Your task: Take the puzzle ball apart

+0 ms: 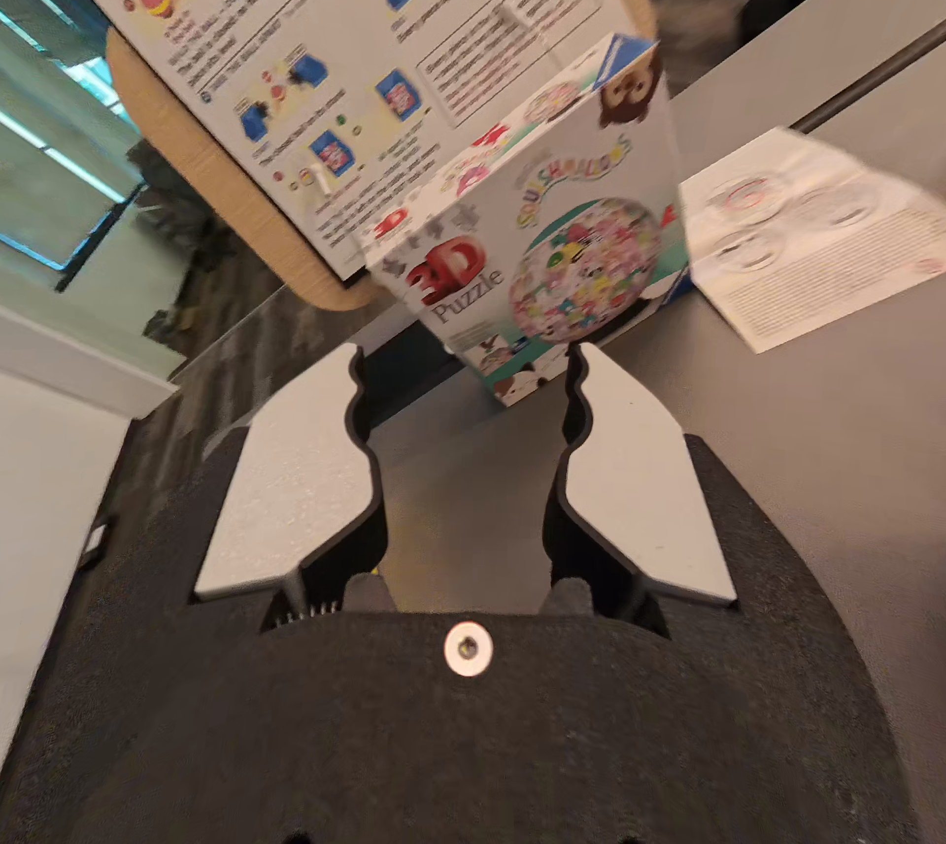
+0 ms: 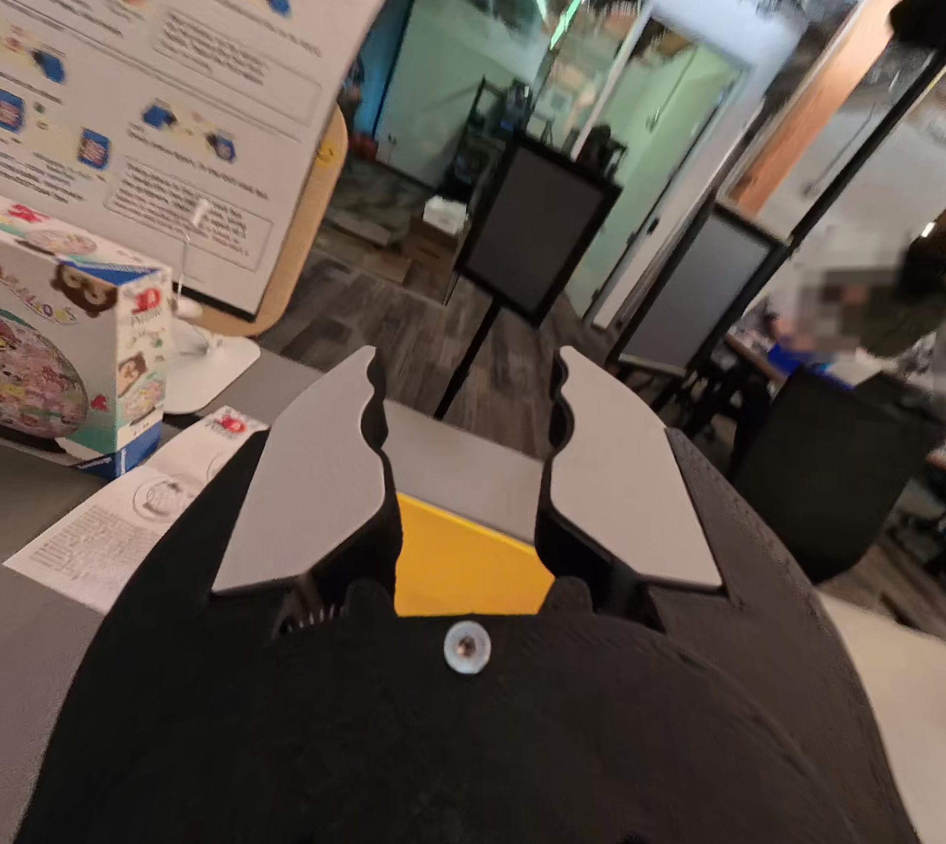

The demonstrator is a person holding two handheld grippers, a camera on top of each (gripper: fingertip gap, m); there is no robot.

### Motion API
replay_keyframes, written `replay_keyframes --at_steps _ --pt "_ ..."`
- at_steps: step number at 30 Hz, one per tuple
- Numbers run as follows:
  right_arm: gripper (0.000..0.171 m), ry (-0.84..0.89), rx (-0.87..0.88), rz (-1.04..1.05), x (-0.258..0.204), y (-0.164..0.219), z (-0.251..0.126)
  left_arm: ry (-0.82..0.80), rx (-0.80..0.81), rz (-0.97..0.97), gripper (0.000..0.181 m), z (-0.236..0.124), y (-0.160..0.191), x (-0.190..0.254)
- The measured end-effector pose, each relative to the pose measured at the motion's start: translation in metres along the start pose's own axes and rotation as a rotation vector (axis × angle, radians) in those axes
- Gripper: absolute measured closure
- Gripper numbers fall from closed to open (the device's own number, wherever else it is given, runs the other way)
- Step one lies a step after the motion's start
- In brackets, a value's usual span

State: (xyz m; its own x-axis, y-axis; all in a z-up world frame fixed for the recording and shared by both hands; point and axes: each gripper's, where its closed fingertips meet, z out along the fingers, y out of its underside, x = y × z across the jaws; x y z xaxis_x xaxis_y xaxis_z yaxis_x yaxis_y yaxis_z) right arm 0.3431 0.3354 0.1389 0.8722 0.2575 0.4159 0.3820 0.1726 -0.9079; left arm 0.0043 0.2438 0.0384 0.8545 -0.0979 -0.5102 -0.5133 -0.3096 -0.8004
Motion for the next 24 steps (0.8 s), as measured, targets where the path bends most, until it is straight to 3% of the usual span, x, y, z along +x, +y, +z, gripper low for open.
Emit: replay_keyframes --at_steps 5,10,14,16,18,20,22,24 --pt "0.119 -0.139 0.264 -0.116 -0.051 -0.055 -0.036 -0.049 -0.031 -0.021 0.106 0.003 0.006 -0.008" --pt "0.118 -0.253 0.262 -0.170 -0.085 -0.058 -0.041 -0.084 -0.043 0.002 0.105 0.002 0.008 -0.014" --pt "0.119 -0.381 0.264 -0.223 -0.103 -0.049 -0.041 -0.011 -0.003 -0.033 0.112 0.001 0.003 -0.007" --pt "0.123 -0.592 0.302 -0.191 -0.129 -0.043 -0.048 0.133 0.066 -0.118 0.117 -0.003 -0.006 0.006" --pt "0.126 -0.867 0.316 -0.143 -0.164 -0.037 -0.068 0.433 0.193 -0.248 0.136 -0.017 -0.024 0.031" --pt "0.126 -1.010 0.324 -0.128 -0.188 -0.036 -0.082 0.738 0.319 -0.372 0.147 -0.041 -0.042 0.046" --pt "0.132 -1.126 0.325 -0.187 -0.210 -0.029 -0.098 0.952 0.414 -0.379 0.161 -0.063 -0.049 0.054" --pt "0.141 -1.234 0.307 -0.297 -0.230 -0.012 -0.112 1.018 0.439 -0.233 0.170 -0.071 -0.040 0.065"
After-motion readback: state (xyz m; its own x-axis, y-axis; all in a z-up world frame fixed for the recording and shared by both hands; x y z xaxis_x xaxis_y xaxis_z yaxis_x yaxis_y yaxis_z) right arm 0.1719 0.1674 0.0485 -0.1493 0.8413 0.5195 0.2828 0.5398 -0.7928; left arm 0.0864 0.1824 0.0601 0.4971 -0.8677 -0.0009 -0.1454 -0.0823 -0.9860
